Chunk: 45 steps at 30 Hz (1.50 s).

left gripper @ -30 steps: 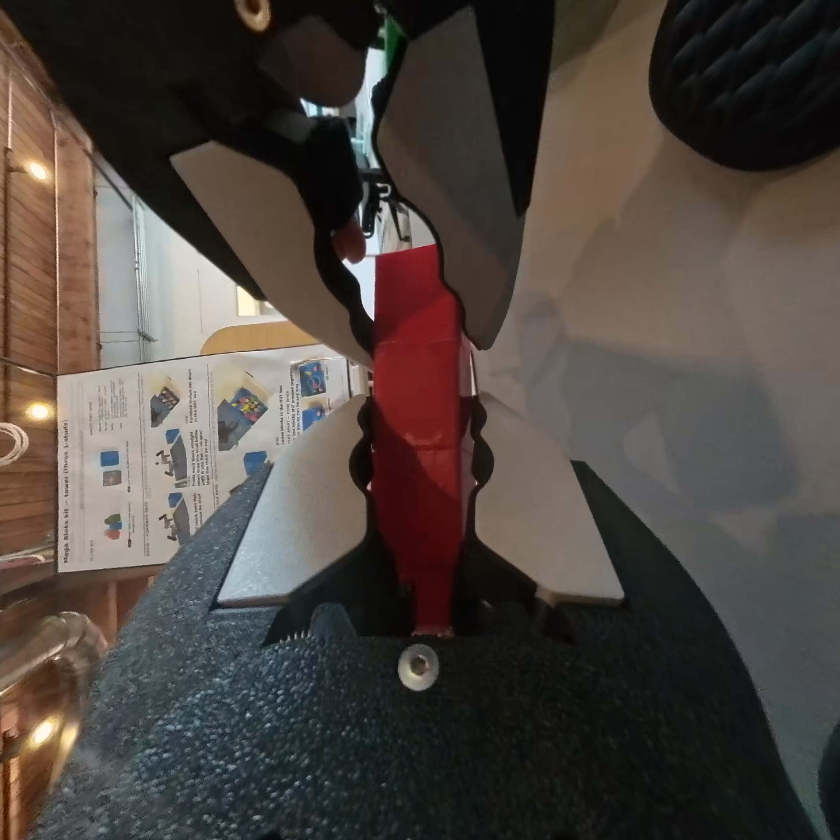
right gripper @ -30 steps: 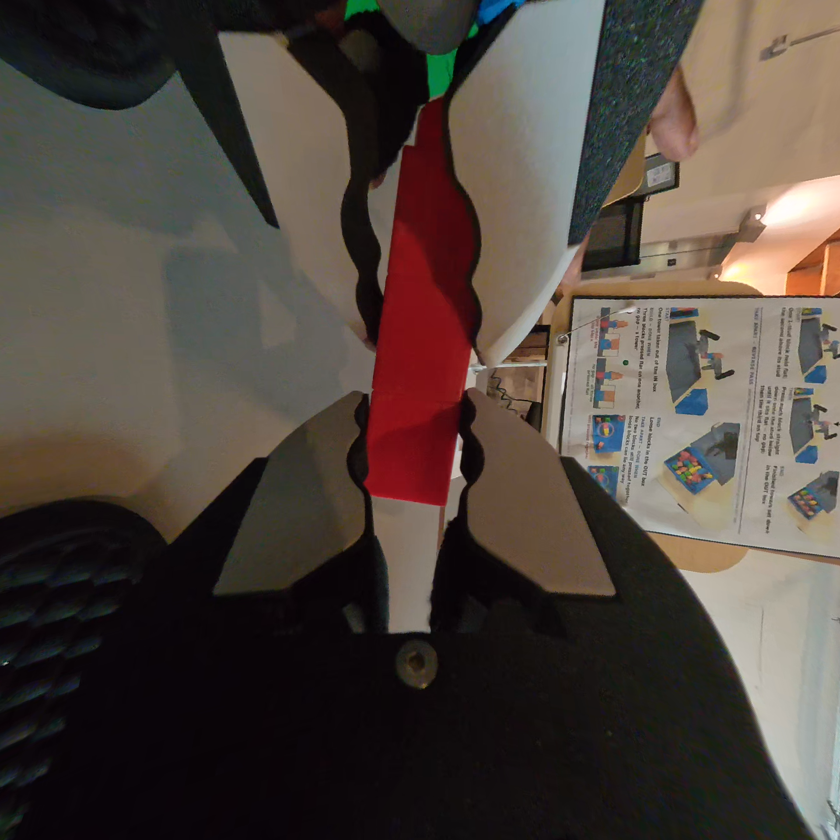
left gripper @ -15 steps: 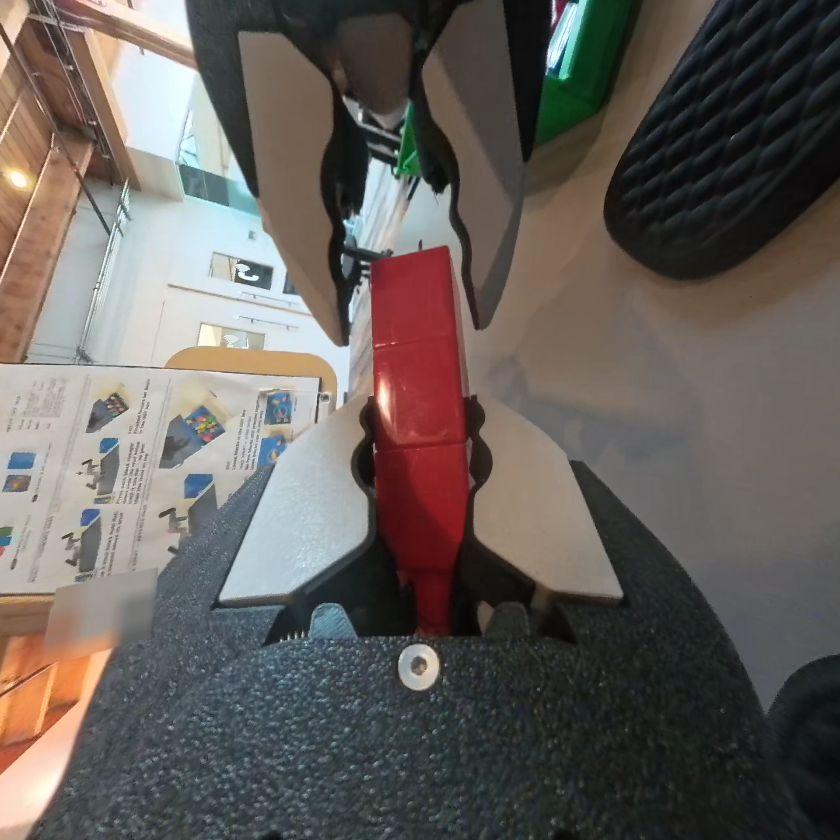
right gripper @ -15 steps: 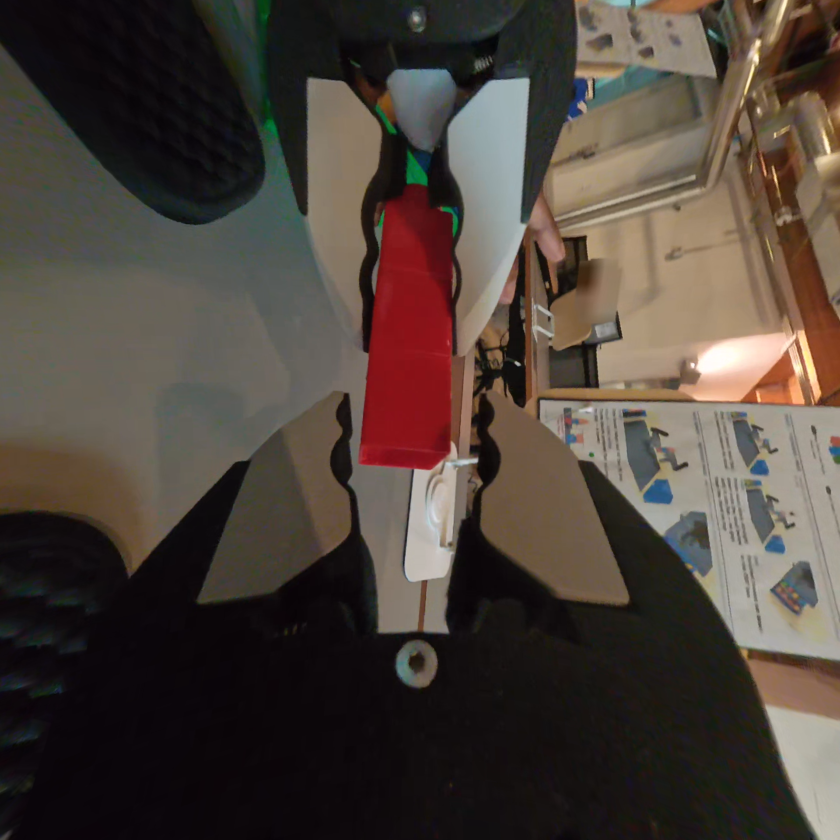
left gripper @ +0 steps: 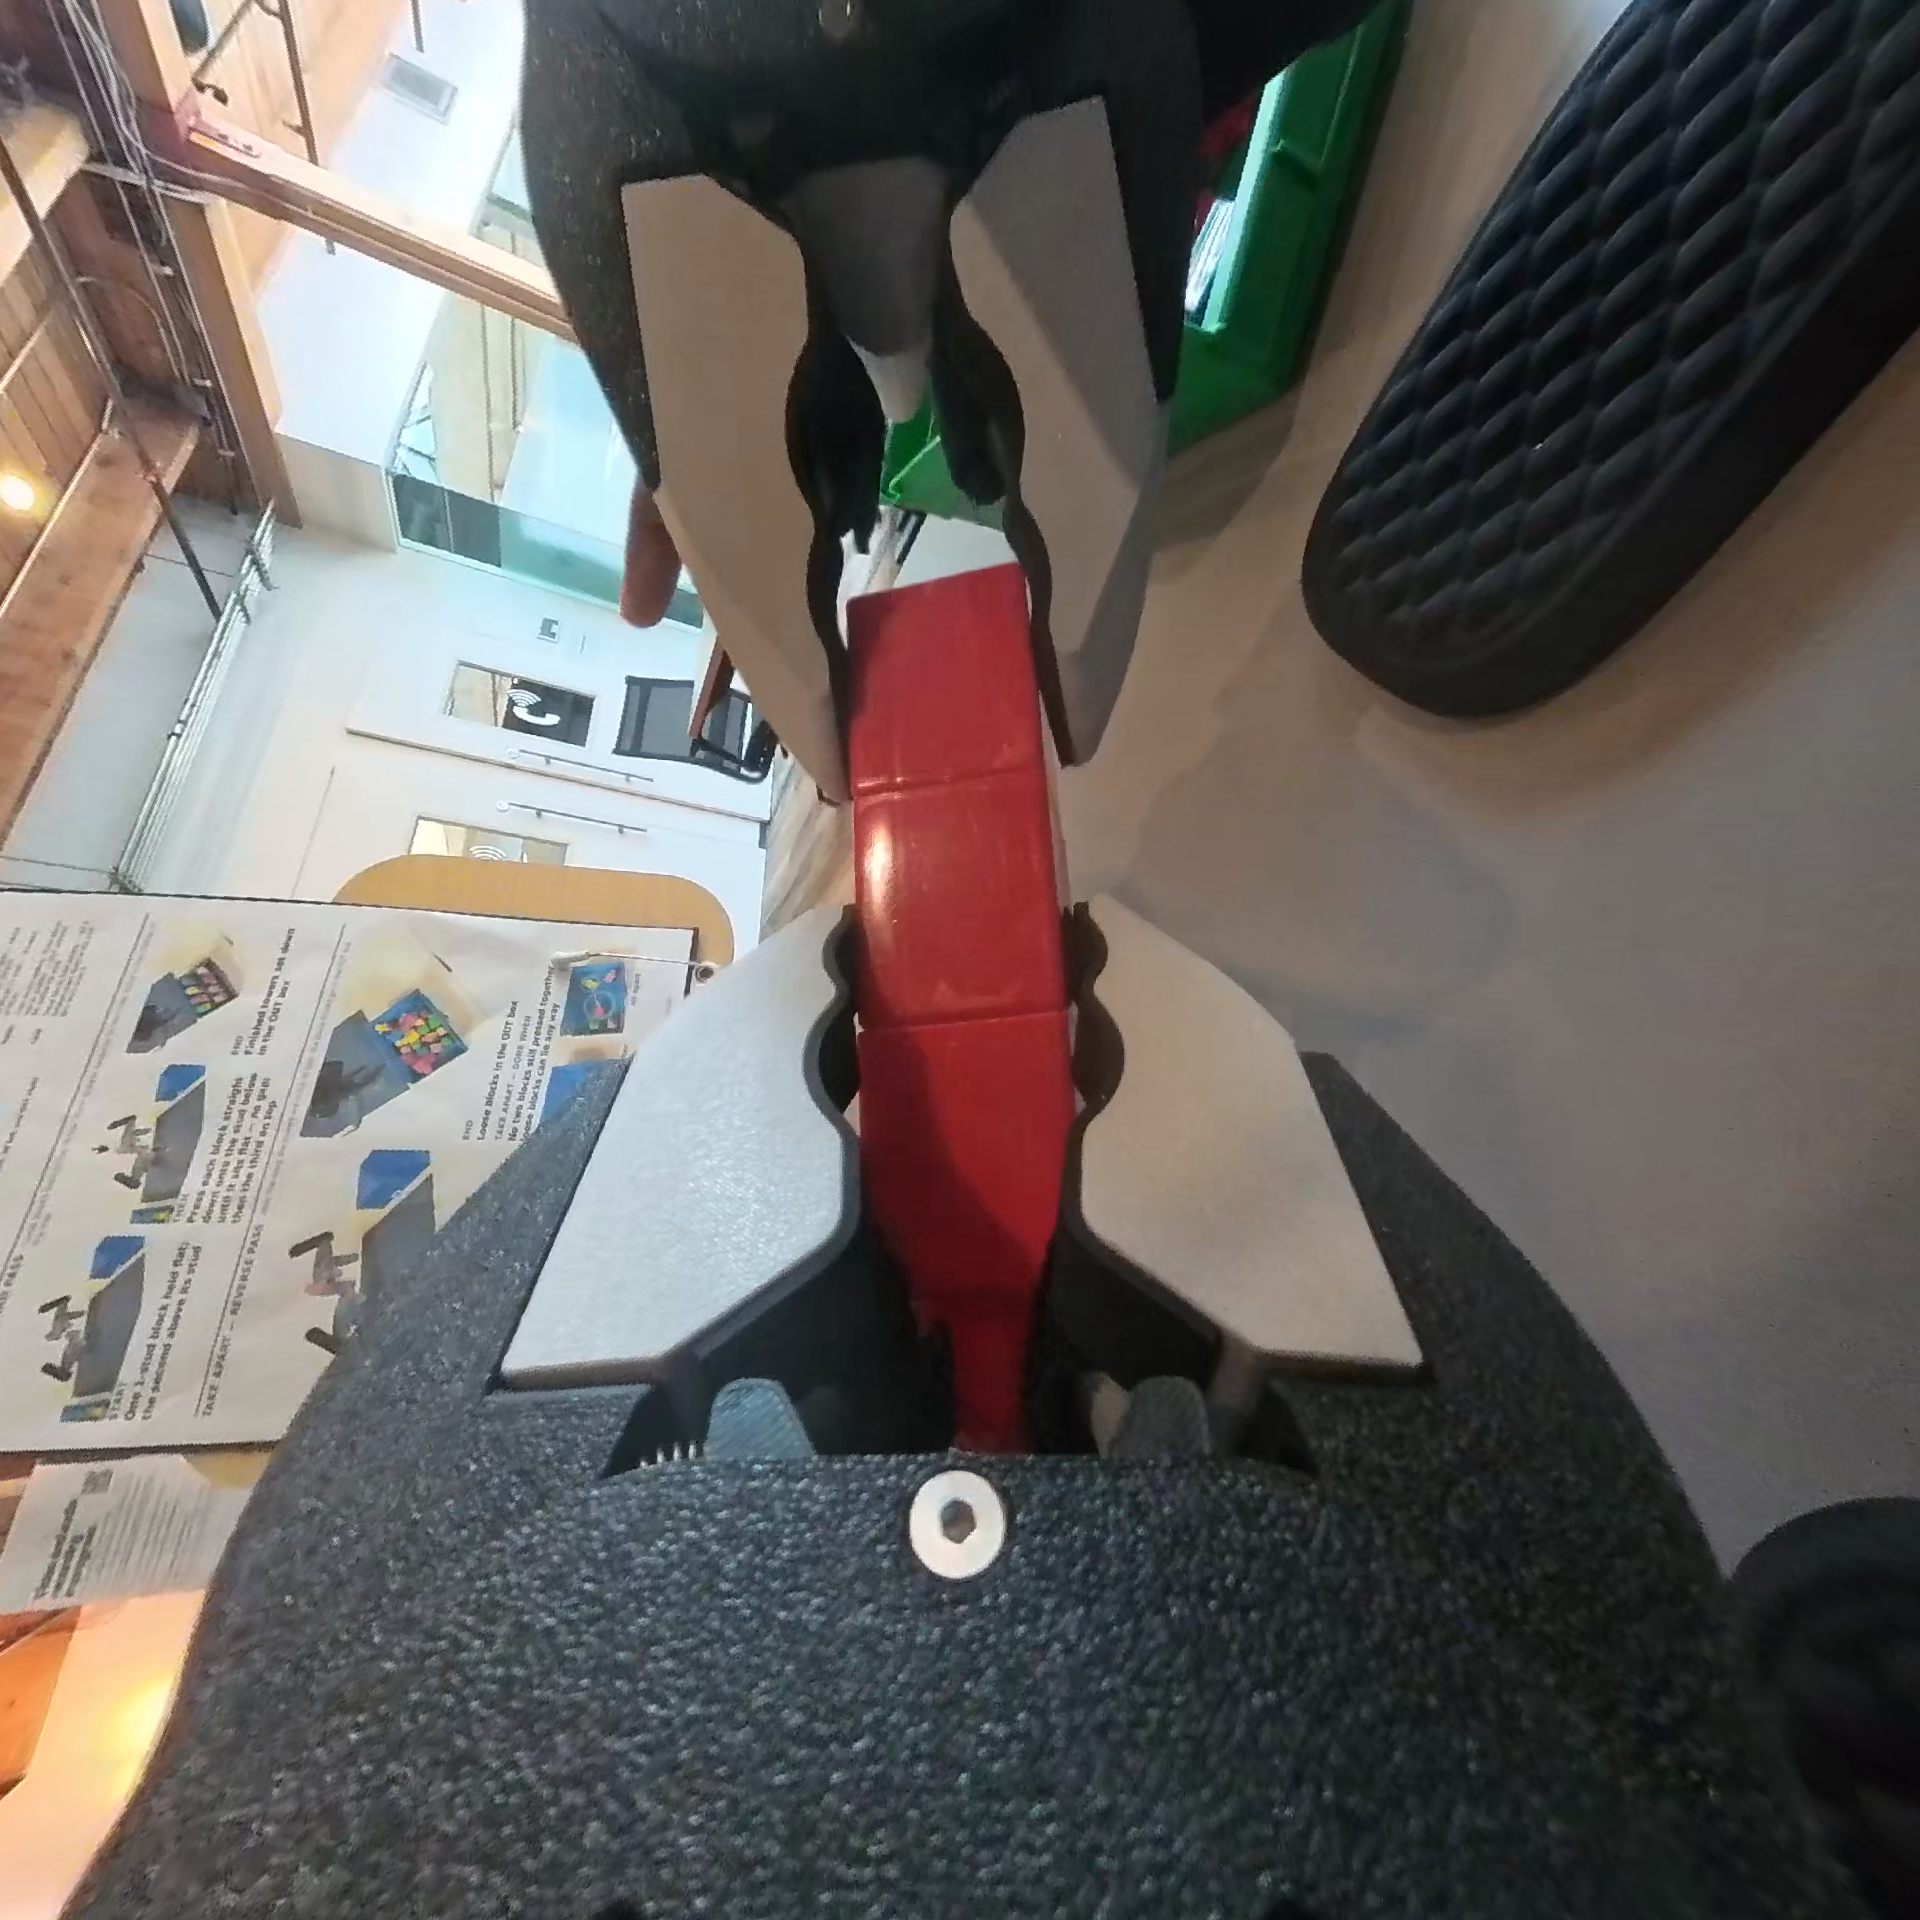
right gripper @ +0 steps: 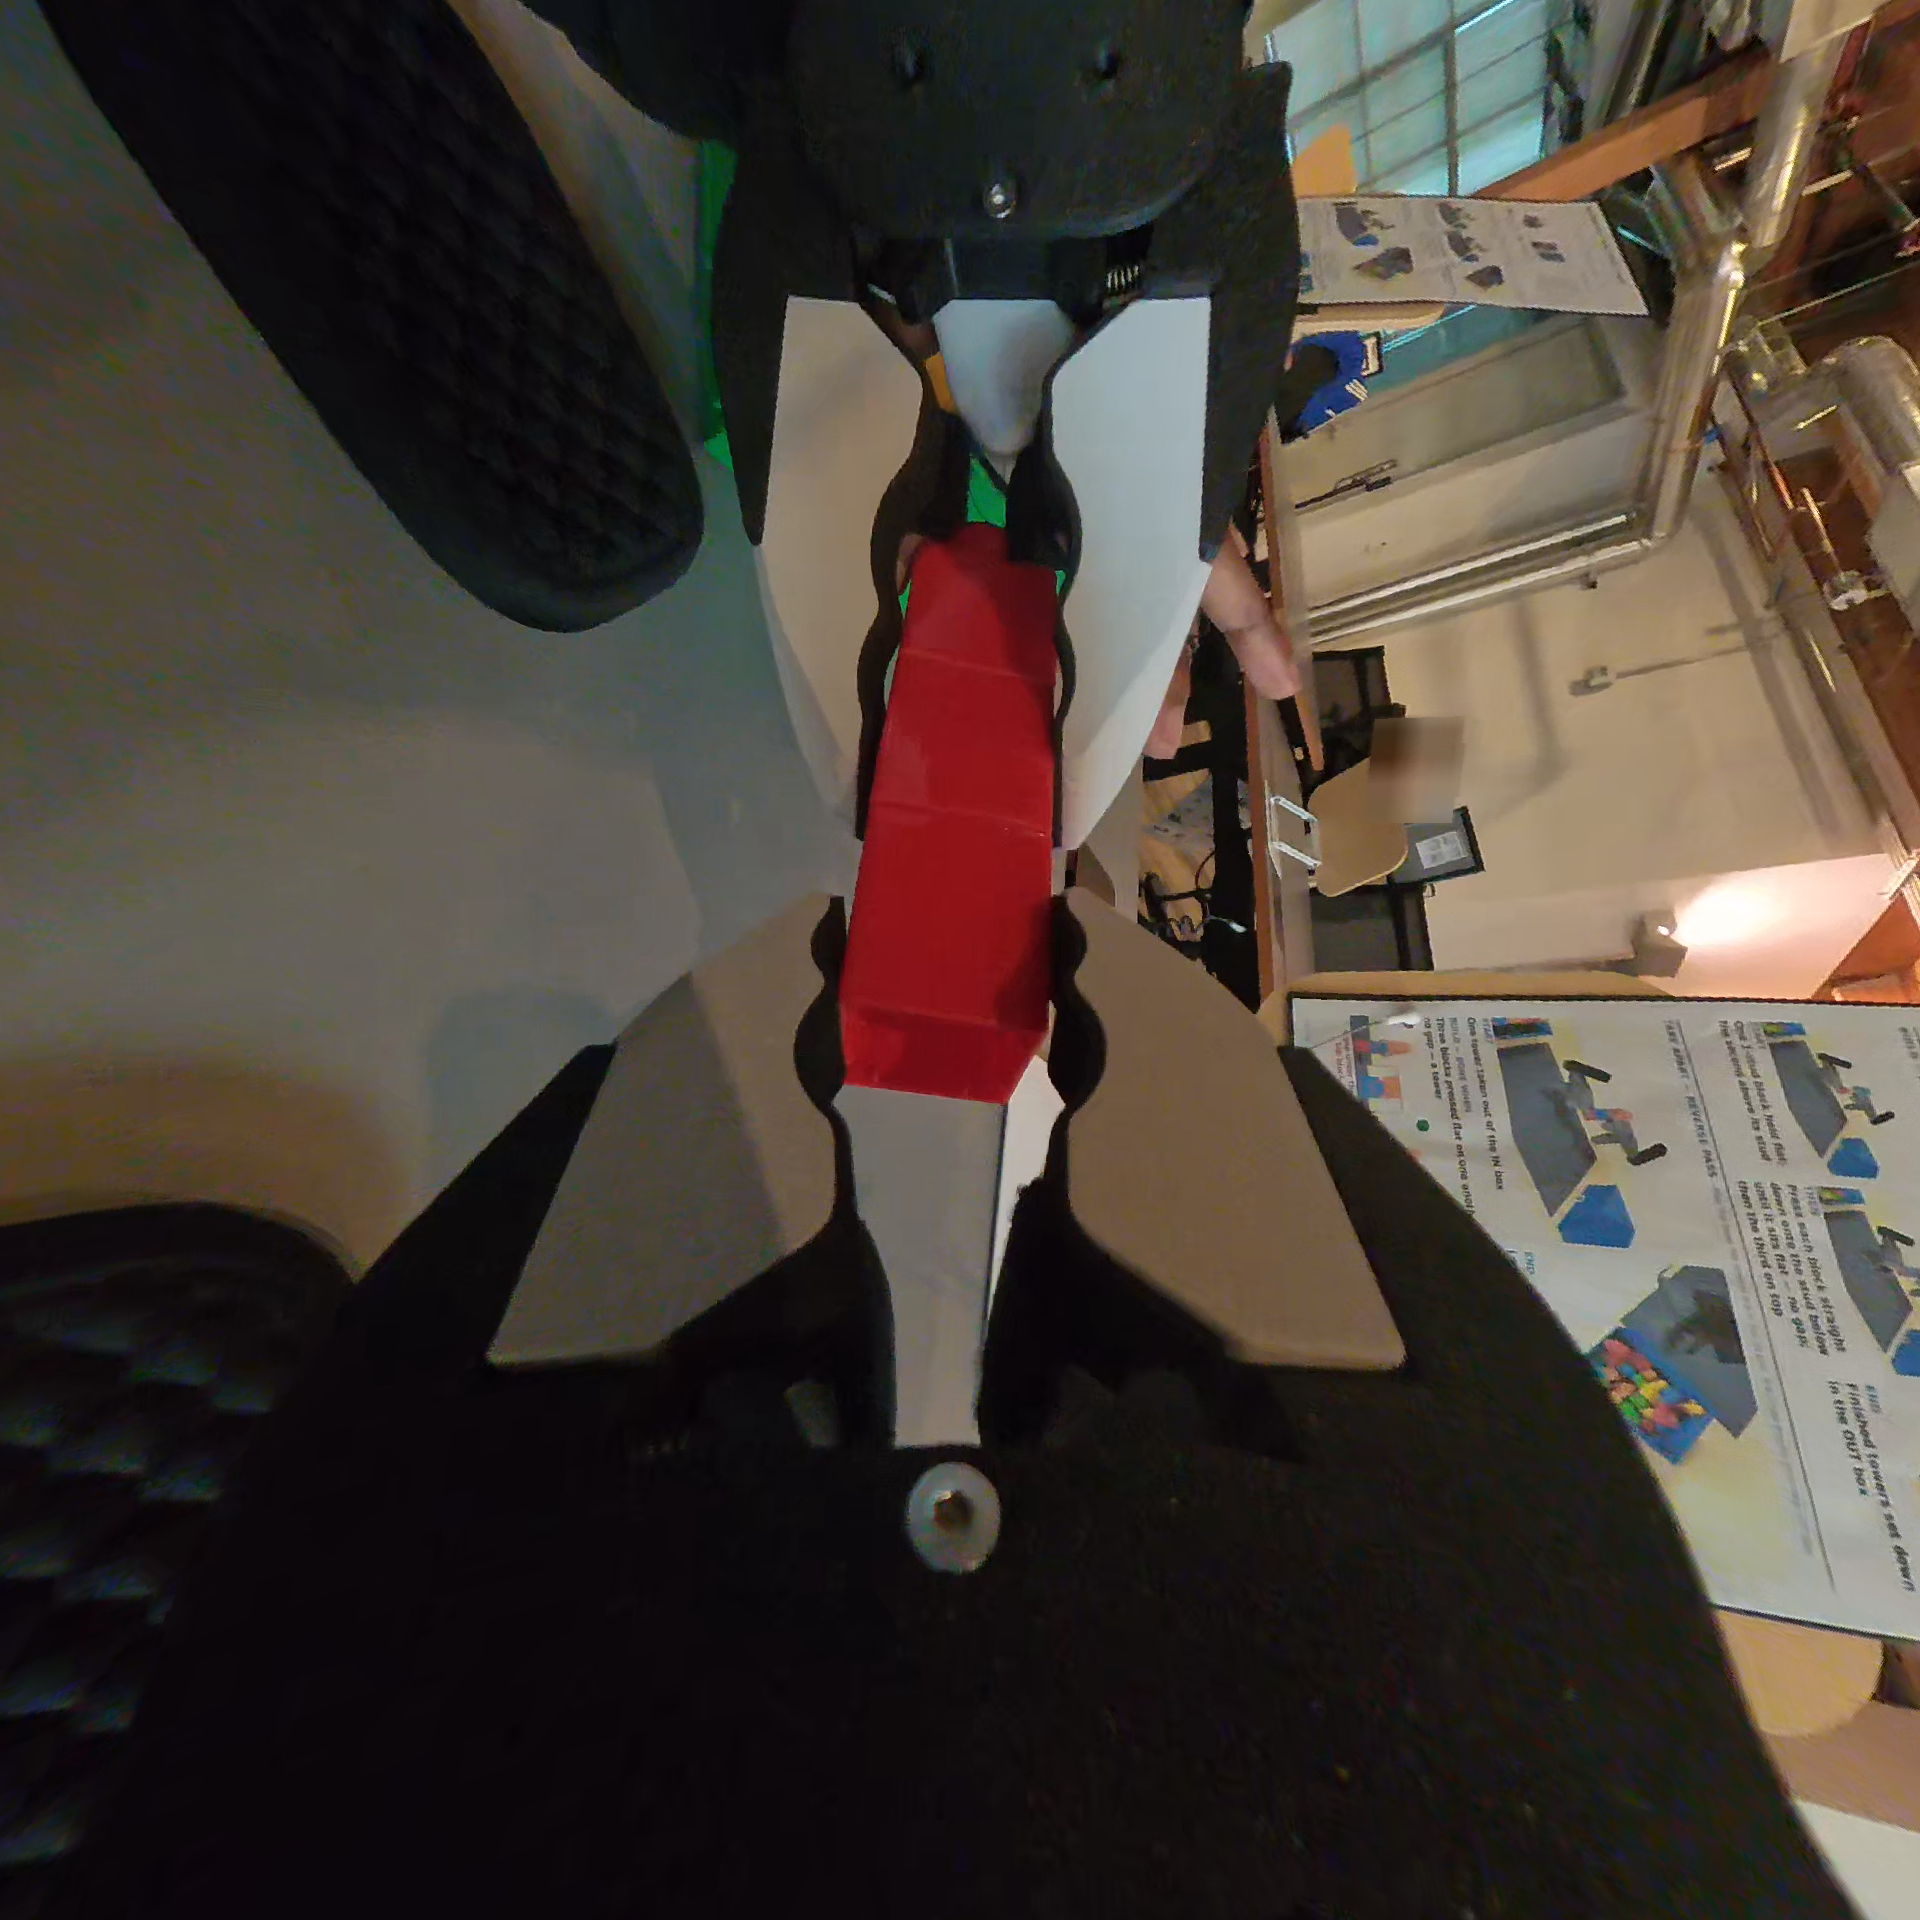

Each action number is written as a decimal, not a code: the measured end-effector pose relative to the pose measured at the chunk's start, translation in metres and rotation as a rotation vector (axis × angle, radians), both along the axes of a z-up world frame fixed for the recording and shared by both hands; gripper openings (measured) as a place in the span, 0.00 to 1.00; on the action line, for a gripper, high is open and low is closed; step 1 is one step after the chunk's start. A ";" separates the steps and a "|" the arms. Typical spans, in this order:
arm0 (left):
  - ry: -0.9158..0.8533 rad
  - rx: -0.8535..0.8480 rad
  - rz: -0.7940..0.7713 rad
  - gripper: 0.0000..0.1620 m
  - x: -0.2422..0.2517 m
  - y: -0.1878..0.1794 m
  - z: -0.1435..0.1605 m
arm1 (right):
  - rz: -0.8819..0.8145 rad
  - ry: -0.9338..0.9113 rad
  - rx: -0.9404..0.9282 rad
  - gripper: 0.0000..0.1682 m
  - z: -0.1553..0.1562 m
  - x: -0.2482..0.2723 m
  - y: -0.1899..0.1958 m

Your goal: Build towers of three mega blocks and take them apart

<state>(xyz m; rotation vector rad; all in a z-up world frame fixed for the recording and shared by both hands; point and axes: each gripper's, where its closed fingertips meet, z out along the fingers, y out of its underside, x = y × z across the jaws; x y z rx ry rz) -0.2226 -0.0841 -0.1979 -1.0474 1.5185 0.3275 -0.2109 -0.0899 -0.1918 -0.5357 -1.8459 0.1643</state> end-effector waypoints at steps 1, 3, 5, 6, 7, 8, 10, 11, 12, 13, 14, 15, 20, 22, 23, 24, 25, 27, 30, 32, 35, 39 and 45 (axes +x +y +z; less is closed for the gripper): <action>-0.001 -0.002 -0.003 0.23 0.000 0.000 0.000 | 0.001 0.001 -0.003 0.21 0.000 0.001 0.000; -0.002 -0.004 -0.009 0.23 0.001 -0.001 0.001 | 0.001 0.002 -0.003 0.21 0.000 0.002 0.000; -0.002 -0.005 -0.013 0.23 0.001 -0.002 0.001 | -0.004 0.001 -0.002 0.22 0.001 0.003 0.000; -0.004 -0.007 -0.015 0.23 0.002 -0.002 0.001 | -0.005 -0.001 -0.002 0.22 0.001 0.003 0.000; -0.005 -0.010 -0.014 0.23 0.001 -0.002 0.001 | -0.009 0.000 -0.002 0.22 0.001 0.004 0.000; 0.012 -0.008 0.011 0.23 -0.003 0.000 0.000 | -0.032 -0.014 0.010 0.21 0.000 0.007 0.005; 0.061 0.040 0.128 0.23 -0.032 0.013 0.001 | -0.125 -0.025 0.043 0.21 0.002 0.026 0.025; 0.024 0.024 0.143 0.23 -0.044 0.014 0.003 | -0.118 -0.003 0.005 0.21 0.005 0.034 0.026; -0.021 -0.007 0.149 0.23 -0.053 0.012 0.006 | -0.118 0.022 -0.023 0.21 0.010 0.042 0.027; -0.038 -0.005 0.166 0.23 -0.061 0.012 0.009 | -0.135 0.038 -0.020 0.21 0.015 0.048 0.029; -0.036 0.006 0.186 0.23 -0.067 0.012 0.012 | -0.153 0.044 -0.014 0.21 0.019 0.053 0.032; -0.033 0.013 0.195 0.23 -0.069 0.012 0.013 | -0.162 0.048 -0.011 0.21 0.021 0.056 0.034; -0.017 0.016 0.183 0.23 -0.060 0.015 0.009 | -0.253 0.056 -0.019 0.21 0.029 0.075 0.049; -0.028 0.012 0.173 0.23 -0.056 0.015 0.008 | -0.336 0.080 -0.035 0.21 0.035 0.095 0.064; -0.033 0.012 0.171 0.23 -0.055 0.016 0.008 | -0.380 0.093 -0.052 0.22 0.039 0.107 0.071; -0.035 0.013 0.170 0.23 -0.054 0.017 0.008 | -0.431 0.111 -0.071 0.22 0.042 0.121 0.080; -0.038 0.013 0.168 0.23 -0.053 0.017 0.008 | -0.481 0.129 -0.090 0.22 0.046 0.136 0.089; -0.043 0.015 0.161 0.23 -0.051 0.018 0.007 | -0.601 0.172 -0.137 0.22 0.052 0.171 0.109; -0.051 0.008 0.154 0.23 -0.049 0.018 0.007 | -0.827 0.224 -0.236 0.22 0.051 0.229 0.145; -0.051 0.010 0.154 0.23 -0.049 0.019 0.007 | -0.983 0.227 -0.332 0.22 0.039 0.266 0.167; -0.048 0.013 0.152 0.23 -0.048 0.019 0.007 | -1.184 0.204 -0.512 0.22 0.010 0.309 0.193; -0.044 0.016 0.153 0.23 -0.047 0.018 0.007 | -1.379 0.169 -0.752 0.22 -0.032 0.345 0.221; -0.041 0.023 0.164 0.23 -0.048 0.018 0.009 | -1.599 -0.017 -0.854 0.22 -0.091 0.387 0.260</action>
